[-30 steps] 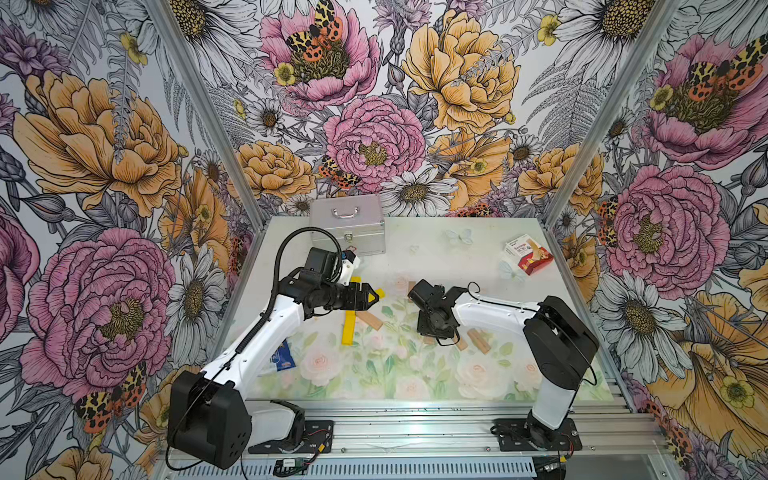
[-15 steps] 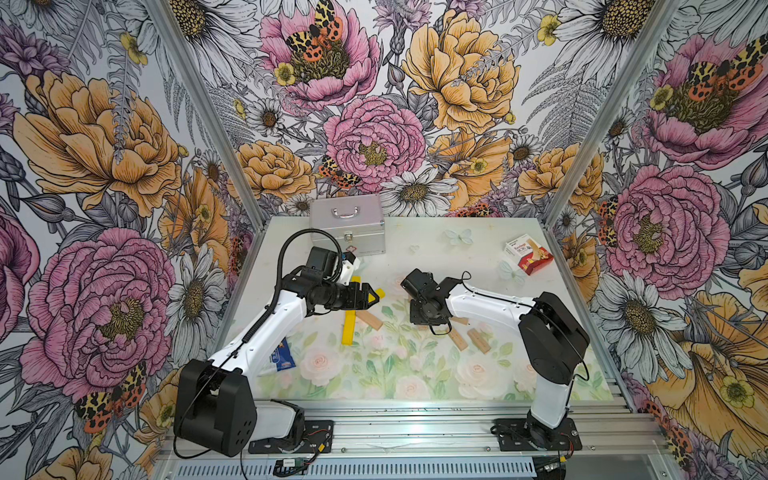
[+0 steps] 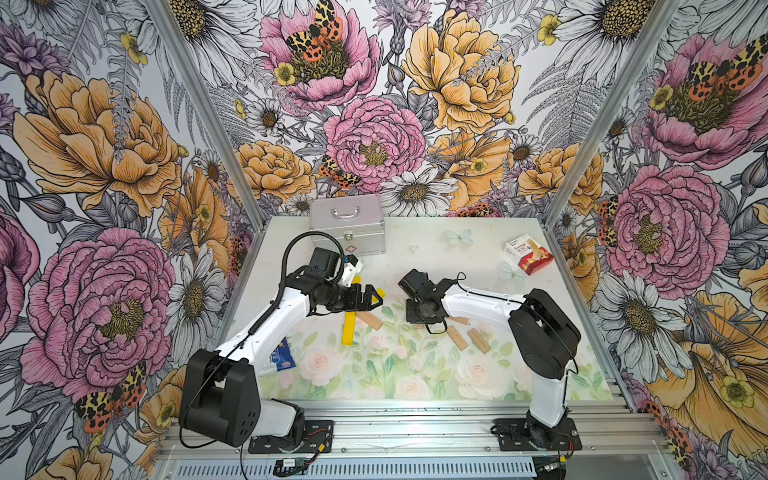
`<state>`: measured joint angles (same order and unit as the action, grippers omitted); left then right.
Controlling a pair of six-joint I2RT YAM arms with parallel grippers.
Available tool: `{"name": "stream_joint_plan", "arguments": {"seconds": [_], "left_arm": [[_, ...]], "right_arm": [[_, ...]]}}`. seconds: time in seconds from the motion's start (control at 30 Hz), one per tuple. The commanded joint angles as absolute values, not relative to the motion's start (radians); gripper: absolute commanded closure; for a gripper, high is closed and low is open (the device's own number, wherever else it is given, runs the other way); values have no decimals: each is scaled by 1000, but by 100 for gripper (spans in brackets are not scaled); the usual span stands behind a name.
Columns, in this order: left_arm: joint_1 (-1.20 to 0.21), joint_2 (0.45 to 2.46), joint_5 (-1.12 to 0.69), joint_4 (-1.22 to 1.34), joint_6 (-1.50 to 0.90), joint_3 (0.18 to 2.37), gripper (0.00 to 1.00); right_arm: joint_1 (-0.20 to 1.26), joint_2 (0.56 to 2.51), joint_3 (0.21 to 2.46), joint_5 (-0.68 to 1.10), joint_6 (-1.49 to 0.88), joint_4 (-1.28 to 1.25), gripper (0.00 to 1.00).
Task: Assemble the letter k with building blocks
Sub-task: Assemble the building block at the center of the board.
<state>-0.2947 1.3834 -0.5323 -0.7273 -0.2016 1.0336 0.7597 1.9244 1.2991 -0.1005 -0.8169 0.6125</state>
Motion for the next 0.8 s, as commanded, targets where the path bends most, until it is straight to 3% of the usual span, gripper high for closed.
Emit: {"name": "stream_joint_plan", "arguments": {"seconds": [0.0, 0.77], "left_arm": [[-276, 1384, -557, -709, -188, 1027, 1], [-238, 1401, -560, -707, -199, 1031, 1]], "right_arm": [[752, 1948, 1327, -87, -803, 576, 85], [713, 1981, 1304, 5, -821, 480, 87]]}}
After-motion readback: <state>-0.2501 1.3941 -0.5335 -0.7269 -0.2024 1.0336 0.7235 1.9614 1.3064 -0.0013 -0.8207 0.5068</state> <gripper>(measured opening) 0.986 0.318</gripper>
